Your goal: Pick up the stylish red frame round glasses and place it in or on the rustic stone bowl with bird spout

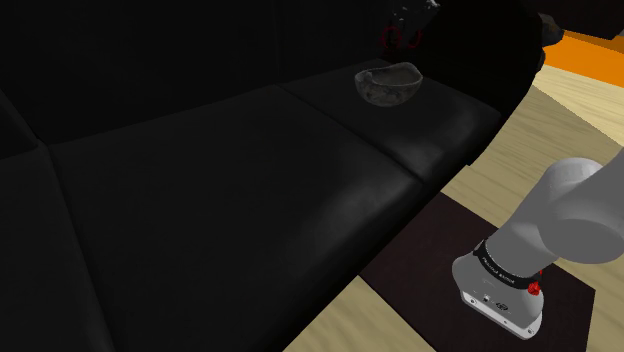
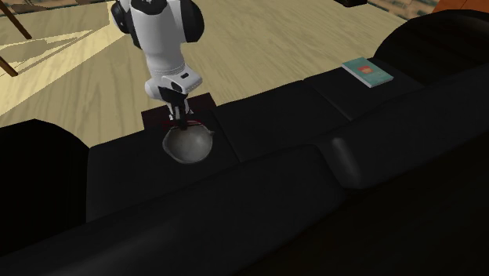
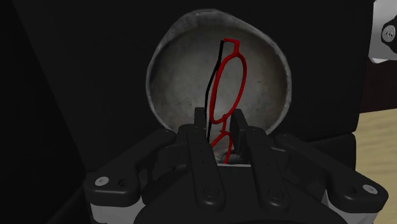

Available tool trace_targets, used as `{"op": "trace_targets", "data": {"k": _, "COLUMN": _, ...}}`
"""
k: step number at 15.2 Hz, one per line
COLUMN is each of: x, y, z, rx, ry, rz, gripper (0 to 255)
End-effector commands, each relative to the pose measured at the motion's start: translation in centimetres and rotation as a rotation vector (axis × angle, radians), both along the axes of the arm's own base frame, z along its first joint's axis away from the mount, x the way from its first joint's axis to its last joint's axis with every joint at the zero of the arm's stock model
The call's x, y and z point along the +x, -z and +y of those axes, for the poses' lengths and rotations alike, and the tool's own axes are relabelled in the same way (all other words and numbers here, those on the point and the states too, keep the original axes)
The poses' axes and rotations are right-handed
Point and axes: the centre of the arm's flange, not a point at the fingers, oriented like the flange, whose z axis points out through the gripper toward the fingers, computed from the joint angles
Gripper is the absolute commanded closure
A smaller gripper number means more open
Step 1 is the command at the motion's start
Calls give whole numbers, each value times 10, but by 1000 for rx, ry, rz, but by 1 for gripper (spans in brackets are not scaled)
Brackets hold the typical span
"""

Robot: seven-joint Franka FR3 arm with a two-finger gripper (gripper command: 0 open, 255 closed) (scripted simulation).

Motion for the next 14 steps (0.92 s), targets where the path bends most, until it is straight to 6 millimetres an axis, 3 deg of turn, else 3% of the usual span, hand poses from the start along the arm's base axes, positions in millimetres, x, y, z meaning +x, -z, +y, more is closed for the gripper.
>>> {"op": "trace_targets", "data": {"k": 1, "x": 0, "y": 12, "z": 0, "rx": 0, "ry": 0, "rz": 0, "gripper": 255}}
{"op": "trace_targets", "data": {"k": 8, "x": 0, "y": 48, "z": 0, "rx": 0, "ry": 0, "rz": 0, "gripper": 255}}
{"op": "trace_targets", "data": {"k": 14, "x": 0, "y": 48, "z": 0, "rx": 0, "ry": 0, "rz": 0, "gripper": 255}}
